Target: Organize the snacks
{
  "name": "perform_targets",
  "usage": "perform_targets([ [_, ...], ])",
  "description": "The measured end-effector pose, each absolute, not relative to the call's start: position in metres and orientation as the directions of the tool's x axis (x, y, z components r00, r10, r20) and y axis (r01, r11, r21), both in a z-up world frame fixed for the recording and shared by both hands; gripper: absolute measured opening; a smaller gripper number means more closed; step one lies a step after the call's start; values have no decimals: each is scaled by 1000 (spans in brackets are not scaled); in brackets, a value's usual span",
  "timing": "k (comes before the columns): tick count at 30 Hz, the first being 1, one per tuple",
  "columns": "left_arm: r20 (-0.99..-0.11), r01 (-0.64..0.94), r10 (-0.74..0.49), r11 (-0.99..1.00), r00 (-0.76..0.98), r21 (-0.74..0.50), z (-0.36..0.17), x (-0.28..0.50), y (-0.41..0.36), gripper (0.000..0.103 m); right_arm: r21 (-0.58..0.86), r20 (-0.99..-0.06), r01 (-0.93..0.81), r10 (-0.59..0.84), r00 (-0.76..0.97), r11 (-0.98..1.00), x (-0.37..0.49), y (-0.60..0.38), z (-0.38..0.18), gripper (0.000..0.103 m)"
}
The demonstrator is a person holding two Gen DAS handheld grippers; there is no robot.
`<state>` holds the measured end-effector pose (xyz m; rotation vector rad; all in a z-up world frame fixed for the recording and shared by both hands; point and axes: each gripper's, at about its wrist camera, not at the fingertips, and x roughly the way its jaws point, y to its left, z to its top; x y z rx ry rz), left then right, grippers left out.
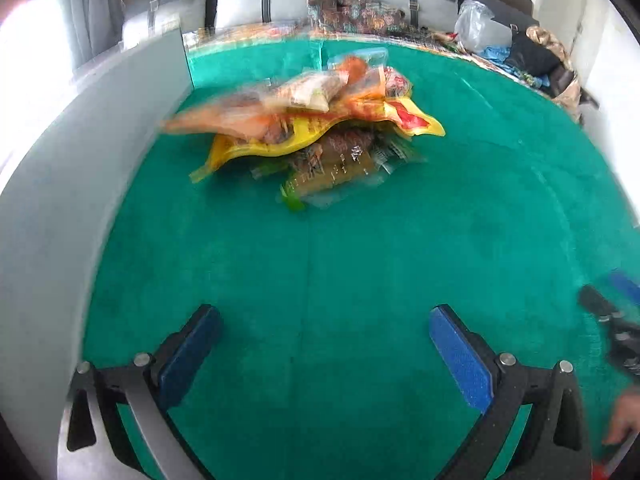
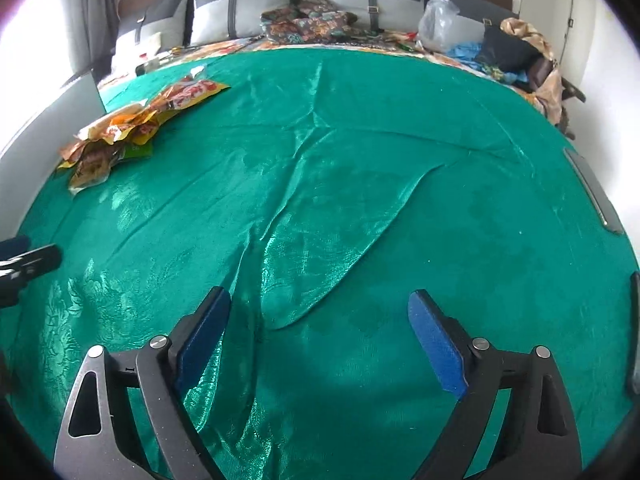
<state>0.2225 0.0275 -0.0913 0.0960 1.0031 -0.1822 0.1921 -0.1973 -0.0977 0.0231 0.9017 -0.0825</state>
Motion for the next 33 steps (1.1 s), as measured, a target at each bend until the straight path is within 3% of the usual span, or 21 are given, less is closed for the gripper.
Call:
perform_targets([
  [33,-822,199,-119,980,557,-7,-97,220,28,103,-14,-785,78,-60,617,997,193,-197,-99,92],
])
